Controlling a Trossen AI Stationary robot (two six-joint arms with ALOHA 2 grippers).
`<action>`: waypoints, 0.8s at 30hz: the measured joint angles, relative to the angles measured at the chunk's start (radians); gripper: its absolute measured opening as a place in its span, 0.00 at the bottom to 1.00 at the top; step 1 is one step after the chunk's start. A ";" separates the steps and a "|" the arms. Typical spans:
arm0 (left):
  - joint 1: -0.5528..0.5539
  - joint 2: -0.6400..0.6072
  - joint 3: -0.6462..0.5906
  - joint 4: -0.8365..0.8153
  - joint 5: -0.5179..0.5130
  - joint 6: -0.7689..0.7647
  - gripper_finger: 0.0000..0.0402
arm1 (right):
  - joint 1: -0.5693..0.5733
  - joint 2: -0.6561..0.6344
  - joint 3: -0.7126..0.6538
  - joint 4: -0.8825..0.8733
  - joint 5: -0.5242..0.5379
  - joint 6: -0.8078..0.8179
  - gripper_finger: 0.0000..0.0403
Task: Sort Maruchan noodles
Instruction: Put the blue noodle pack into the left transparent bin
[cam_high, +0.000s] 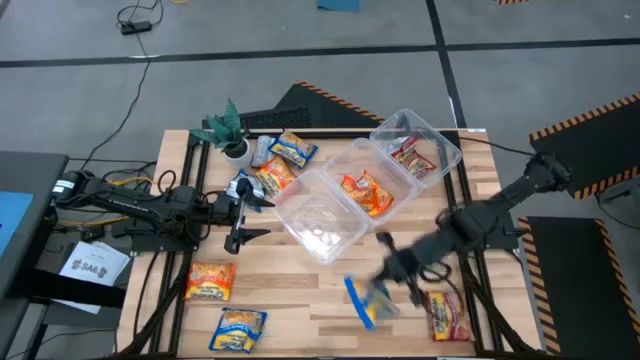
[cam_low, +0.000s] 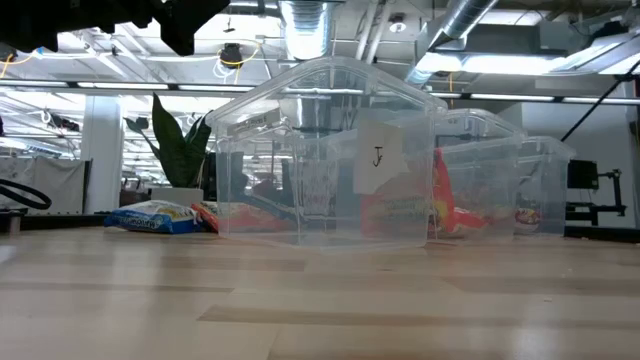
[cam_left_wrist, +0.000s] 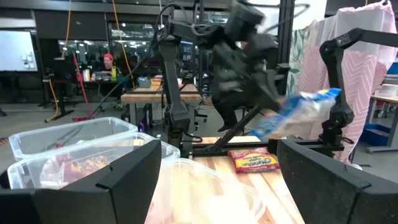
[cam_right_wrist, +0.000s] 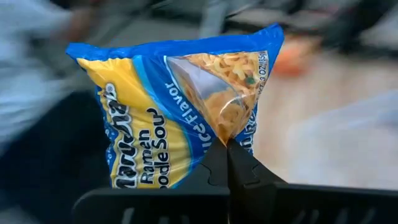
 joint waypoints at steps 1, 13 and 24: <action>0.000 0.000 0.000 0.000 0.000 0.005 0.76 | -0.038 -0.001 0.000 0.017 0.042 -0.043 0.00; 0.000 0.000 0.000 0.008 -0.038 0.044 0.76 | -0.392 0.171 0.001 0.206 0.176 -0.124 0.01; 0.000 0.000 0.000 0.018 -0.054 0.045 0.76 | -0.425 0.257 0.002 0.205 0.144 -0.090 0.26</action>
